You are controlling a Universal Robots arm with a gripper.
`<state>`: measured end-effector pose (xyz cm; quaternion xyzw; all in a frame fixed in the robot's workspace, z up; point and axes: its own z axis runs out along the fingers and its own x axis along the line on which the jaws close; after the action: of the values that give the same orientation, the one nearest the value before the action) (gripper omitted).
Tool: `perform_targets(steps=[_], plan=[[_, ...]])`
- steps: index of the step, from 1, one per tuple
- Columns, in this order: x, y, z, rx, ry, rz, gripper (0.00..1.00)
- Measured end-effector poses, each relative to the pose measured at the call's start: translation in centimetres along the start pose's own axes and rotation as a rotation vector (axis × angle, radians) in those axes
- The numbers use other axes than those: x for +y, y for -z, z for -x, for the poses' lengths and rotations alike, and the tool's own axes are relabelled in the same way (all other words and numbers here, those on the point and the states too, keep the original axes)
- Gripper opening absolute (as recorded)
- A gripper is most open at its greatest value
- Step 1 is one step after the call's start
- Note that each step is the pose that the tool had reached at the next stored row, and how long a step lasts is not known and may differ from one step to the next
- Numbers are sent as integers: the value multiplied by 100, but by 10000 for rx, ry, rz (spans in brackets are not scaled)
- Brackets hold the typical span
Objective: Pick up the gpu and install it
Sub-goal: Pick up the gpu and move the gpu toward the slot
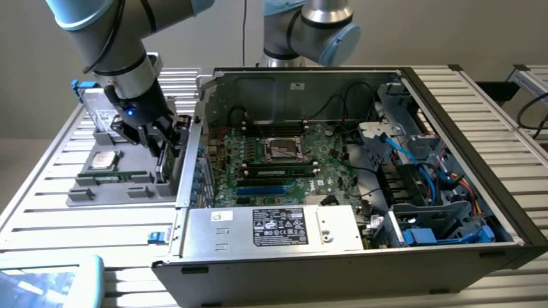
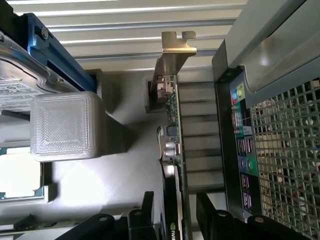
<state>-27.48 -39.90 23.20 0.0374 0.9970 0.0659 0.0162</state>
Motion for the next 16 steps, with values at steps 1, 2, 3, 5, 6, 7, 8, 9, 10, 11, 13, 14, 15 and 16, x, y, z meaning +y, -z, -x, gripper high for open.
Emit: perform_targets(steps=[1, 2, 3, 5, 6, 7, 8, 9, 10, 11, 13, 14, 15, 16], plan=[[0, 0, 0, 2, 8, 4, 47], [-4, -1, 1, 5, 40, 15, 47], [-8, -1, 2, 12, 89, 22, 47], [-10, 1, 2, 33, 240, 34, 47], [-10, 1, 1, 45, 324, 40, 47], [-12, 1, 1, 59, 418, 49, 47], [-13, 1, 1, 69, 498, 60, 47], [-15, 2, 1, 77, 556, 69, 47], [-14, 1, 1, 77, 580, 75, 47], [-14, 1, 1, 74, 584, 80, 47], [-15, 0, 1, 74, 598, 86, 47], [-17, -1, 2, 74, 603, 90, 47], [-17, -3, 1, 74, 604, 91, 47], [-18, -9, 2, 73, 605, 93, 47]])
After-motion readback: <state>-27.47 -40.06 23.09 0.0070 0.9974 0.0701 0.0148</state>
